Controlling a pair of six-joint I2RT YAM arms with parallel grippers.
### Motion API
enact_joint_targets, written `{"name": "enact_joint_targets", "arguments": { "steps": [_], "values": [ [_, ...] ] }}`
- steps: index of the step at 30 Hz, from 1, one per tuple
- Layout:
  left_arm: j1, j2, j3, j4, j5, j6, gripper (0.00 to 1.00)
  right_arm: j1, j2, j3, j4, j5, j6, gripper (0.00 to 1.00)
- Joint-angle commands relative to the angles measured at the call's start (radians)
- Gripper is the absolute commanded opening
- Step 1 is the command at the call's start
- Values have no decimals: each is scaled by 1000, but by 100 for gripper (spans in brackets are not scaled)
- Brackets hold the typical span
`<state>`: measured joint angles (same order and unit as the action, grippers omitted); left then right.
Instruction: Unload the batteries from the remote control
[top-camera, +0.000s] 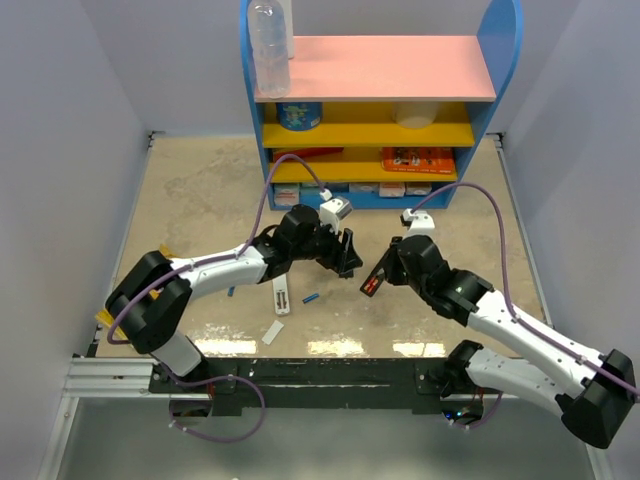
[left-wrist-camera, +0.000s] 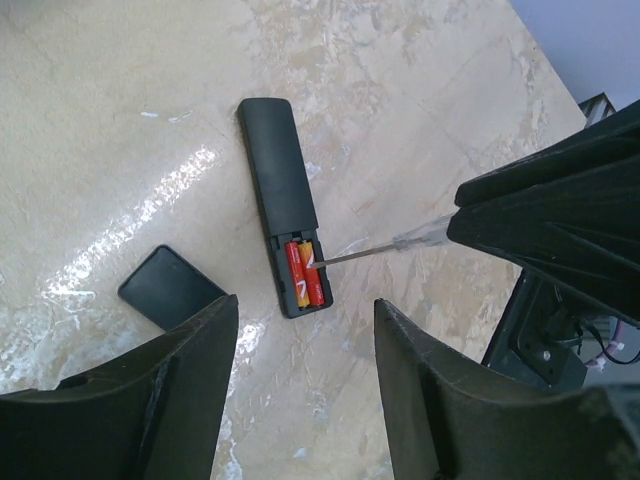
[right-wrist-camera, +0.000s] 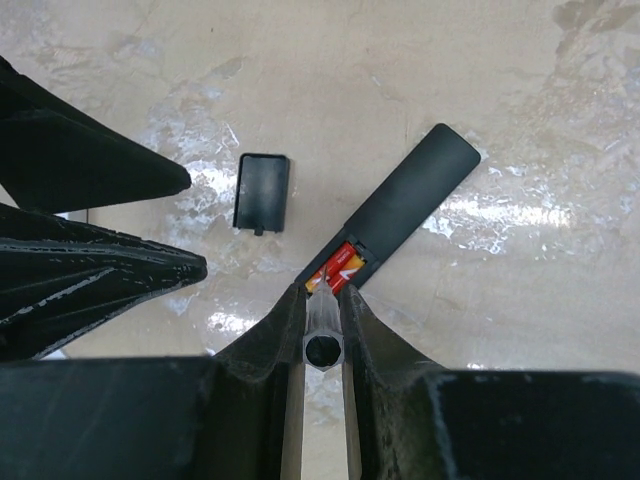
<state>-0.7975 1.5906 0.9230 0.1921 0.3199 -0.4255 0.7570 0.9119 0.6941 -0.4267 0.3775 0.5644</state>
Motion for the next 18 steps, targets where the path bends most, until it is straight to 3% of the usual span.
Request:
{"name": "enact_joint_targets", "arguments": {
  "steps": [1, 18],
  "values": [
    [9, -1, -1, 69, -5, -58, 61, -4, -2, -42, 118, 21, -20, 0],
    [7, 54, -33, 105, -4, -99, 59, -4, 105, 1, 23, 72, 89, 0]
  ]
}}
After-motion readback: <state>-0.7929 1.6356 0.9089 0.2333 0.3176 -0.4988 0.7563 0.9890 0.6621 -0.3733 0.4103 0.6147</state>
